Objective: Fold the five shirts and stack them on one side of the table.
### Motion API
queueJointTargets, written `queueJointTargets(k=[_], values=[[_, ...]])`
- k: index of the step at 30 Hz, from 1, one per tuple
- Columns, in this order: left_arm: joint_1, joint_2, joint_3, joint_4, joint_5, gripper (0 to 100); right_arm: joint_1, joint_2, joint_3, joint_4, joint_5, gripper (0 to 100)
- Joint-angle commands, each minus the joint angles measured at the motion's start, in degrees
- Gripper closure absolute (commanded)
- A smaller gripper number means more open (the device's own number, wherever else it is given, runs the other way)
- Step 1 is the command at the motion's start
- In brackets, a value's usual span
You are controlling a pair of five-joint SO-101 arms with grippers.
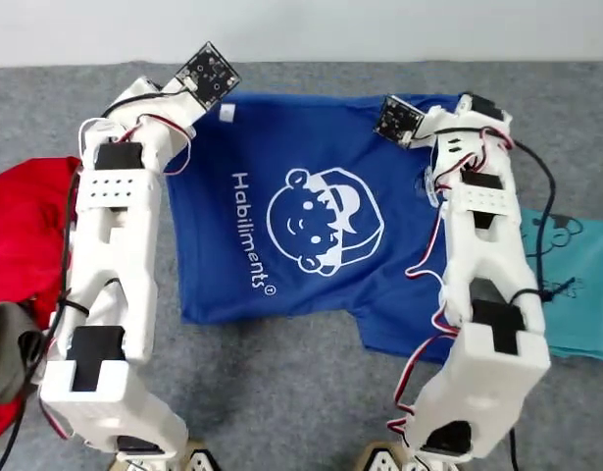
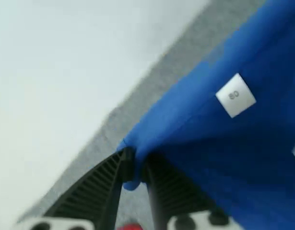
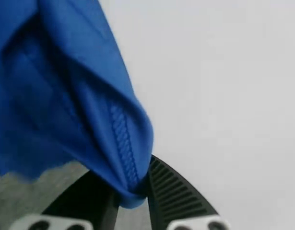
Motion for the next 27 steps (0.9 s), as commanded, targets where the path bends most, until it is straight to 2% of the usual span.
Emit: queueJointTargets(k=[1, 8, 15, 18, 22, 27], values=[[0.35, -1.05, -4.97, 10.37, -0.53, 99, 1.8, -8.57, -4.31, 13.05, -0.62, 98.8], [3.78, -1.05, -8.31, 33.49, -2.81, 99, 4.35, -17.45, -4.31, 35.12, -0.62, 98.8], [8.53, -0.97, -8.31, 50.29, -3.43, 99, 6.37, -24.75, -4.31, 56.4, -0.62, 98.4], [8.97, -0.53, -8.04, 54.51, -3.43, 99, 6.46, -26.77, -4.31, 65.71, -0.62, 98.4], [7.3, -0.44, -7.25, 55.3, -3.34, 99, 6.99, -28.09, -4.22, 77.23, -0.62, 98.3], [6.42, -0.44, -2.24, 55.3, -3.43, 99, 9.54, -28.09, -3.96, 85.05, -0.62, 98.3]])
